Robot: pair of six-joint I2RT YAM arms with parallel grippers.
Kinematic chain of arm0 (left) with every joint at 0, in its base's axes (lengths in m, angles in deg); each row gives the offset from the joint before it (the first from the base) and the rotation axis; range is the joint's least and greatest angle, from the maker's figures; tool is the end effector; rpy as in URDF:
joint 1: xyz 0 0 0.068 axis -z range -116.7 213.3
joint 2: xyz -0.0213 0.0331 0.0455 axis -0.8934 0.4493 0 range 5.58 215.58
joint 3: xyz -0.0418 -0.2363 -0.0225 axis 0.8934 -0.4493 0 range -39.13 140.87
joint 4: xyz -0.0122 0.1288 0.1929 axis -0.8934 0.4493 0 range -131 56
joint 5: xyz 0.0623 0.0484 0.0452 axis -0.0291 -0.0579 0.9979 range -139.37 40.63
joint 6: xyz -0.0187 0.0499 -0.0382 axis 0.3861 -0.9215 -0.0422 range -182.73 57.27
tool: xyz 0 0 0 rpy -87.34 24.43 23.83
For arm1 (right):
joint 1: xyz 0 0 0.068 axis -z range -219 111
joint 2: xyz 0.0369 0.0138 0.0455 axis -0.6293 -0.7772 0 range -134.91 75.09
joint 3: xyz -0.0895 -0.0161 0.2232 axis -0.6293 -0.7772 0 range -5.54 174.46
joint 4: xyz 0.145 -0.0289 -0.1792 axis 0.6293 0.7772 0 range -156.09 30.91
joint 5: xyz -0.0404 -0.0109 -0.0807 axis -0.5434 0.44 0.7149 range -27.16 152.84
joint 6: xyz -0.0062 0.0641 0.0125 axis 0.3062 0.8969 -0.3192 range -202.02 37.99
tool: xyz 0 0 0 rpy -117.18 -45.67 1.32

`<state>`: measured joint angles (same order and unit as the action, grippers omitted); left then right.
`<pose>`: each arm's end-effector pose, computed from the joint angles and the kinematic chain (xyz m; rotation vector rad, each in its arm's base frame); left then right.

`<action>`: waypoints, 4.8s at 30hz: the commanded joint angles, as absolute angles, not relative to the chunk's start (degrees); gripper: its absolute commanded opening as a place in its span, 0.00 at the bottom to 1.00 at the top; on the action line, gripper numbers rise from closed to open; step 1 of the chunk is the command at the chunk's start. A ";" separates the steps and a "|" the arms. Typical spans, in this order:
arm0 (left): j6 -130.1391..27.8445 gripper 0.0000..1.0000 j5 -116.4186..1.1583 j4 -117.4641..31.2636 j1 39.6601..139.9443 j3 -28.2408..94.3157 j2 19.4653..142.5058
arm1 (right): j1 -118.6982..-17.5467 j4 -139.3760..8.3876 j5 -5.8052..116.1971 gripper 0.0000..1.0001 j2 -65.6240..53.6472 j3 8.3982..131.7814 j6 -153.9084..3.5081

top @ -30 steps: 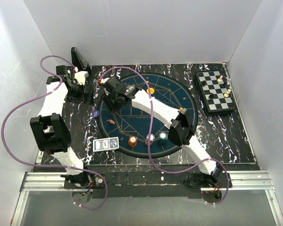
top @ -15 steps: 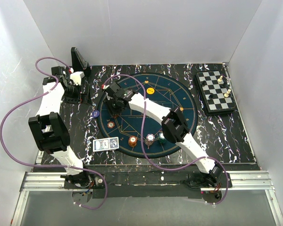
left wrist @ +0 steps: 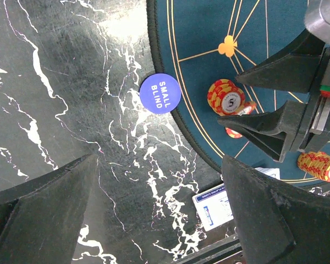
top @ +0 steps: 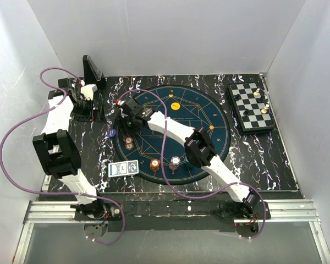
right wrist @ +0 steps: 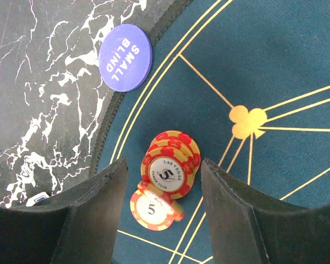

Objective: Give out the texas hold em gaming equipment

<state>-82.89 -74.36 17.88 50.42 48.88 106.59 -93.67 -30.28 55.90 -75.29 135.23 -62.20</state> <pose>0.3200 0.0507 0.2359 0.2651 2.6719 -0.4484 0.3010 0.4355 0.1620 -0.8054 2.3592 0.7385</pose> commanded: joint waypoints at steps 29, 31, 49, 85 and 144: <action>-80.75 0.98 -78.28 20.61 49.68 49.02 99.80 | -100.60 -30.50 62.39 0.82 -32.30 83.14 -66.37; -80.83 0.98 -78.37 20.61 49.68 49.11 99.71 | -101.22 -30.23 62.57 0.82 -33.36 83.14 -66.11; -81.09 0.98 -79.08 20.44 49.68 48.41 99.45 | -102.80 -33.66 68.11 0.76 -34.86 78.04 -64.35; -81.36 0.98 -78.37 20.88 49.68 50.60 99.71 | -103.33 -33.31 65.83 0.55 -36.70 78.30 -62.77; -82.94 0.98 -81.36 20.79 49.77 51.48 104.81 | -72.67 -28.92 74.61 0.13 -49.87 109.22 -67.69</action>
<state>-81.62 -78.97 20.30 49.96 48.92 104.12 -76.27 -31.46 72.95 -44.28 101.89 -67.25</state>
